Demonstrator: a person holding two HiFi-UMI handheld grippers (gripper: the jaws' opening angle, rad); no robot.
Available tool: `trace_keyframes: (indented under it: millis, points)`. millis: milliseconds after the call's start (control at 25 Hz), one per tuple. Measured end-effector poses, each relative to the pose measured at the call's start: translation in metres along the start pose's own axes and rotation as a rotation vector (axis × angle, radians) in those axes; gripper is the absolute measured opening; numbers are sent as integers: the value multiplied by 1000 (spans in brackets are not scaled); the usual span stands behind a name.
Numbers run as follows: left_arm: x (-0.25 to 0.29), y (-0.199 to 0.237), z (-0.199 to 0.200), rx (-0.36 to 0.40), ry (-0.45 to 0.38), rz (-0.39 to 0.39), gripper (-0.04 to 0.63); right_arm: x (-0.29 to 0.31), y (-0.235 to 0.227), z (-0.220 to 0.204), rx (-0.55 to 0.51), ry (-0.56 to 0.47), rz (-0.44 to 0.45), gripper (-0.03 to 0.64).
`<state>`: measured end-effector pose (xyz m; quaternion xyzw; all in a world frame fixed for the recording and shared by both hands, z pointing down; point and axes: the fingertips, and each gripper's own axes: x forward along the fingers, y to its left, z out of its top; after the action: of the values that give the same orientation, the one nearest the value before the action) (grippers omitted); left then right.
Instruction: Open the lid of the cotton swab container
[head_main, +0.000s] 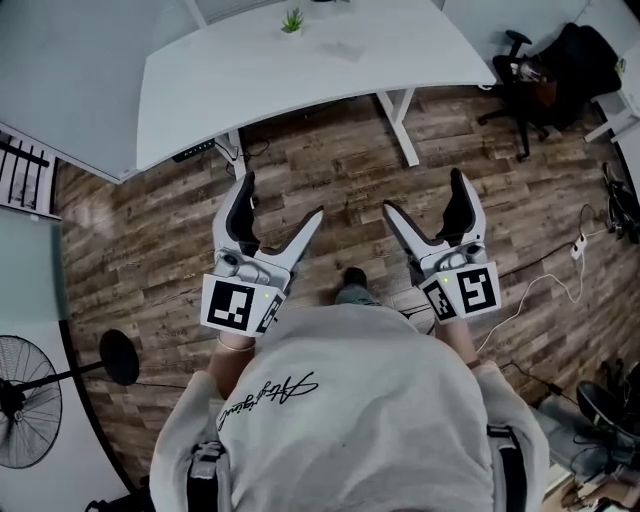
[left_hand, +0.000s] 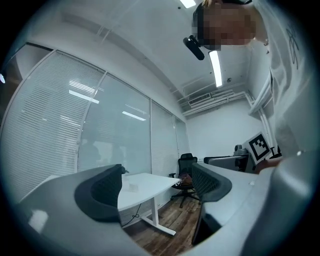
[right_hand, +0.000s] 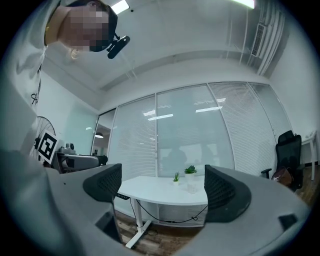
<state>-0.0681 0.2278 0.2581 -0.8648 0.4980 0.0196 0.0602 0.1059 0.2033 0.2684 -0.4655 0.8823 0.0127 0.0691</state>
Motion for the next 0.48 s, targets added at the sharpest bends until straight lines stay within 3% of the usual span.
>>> trace_keyframes:
  millis: [480]
  points:
    - [84,14,-9,6,-3,33,417,53,-69,-2,-3,-6,35,497]
